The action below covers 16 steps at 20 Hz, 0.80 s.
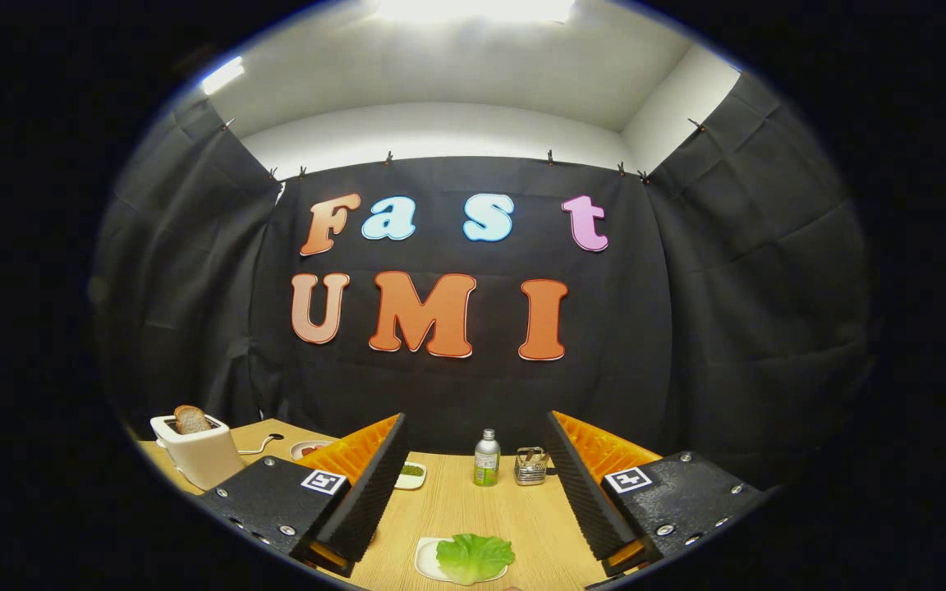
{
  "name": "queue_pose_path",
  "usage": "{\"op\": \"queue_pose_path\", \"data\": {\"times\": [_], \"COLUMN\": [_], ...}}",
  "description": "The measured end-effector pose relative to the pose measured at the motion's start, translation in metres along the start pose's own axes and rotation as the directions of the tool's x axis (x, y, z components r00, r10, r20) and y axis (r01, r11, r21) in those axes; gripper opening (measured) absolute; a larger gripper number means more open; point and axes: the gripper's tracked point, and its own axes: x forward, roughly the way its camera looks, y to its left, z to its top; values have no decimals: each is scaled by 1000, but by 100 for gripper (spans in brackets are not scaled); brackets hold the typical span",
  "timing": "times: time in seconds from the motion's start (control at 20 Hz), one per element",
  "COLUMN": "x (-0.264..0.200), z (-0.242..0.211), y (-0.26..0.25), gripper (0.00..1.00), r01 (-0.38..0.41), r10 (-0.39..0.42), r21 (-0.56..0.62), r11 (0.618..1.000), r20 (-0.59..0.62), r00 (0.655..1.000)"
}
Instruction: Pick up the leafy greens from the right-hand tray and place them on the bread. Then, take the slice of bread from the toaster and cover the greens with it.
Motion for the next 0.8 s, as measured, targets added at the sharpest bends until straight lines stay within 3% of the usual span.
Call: {"op": "queue_pose_path", "data": {"times": [0.45, 0.8], "x": [34, 49], "z": [-41, -69], "y": [21, 26], "gripper": [98, 99], "r01": [-63, -128], "r10": [66, 131], "r21": [25, 31], "r11": [998, 991], "r20": [-111, -259], "r00": [992, 957]}}
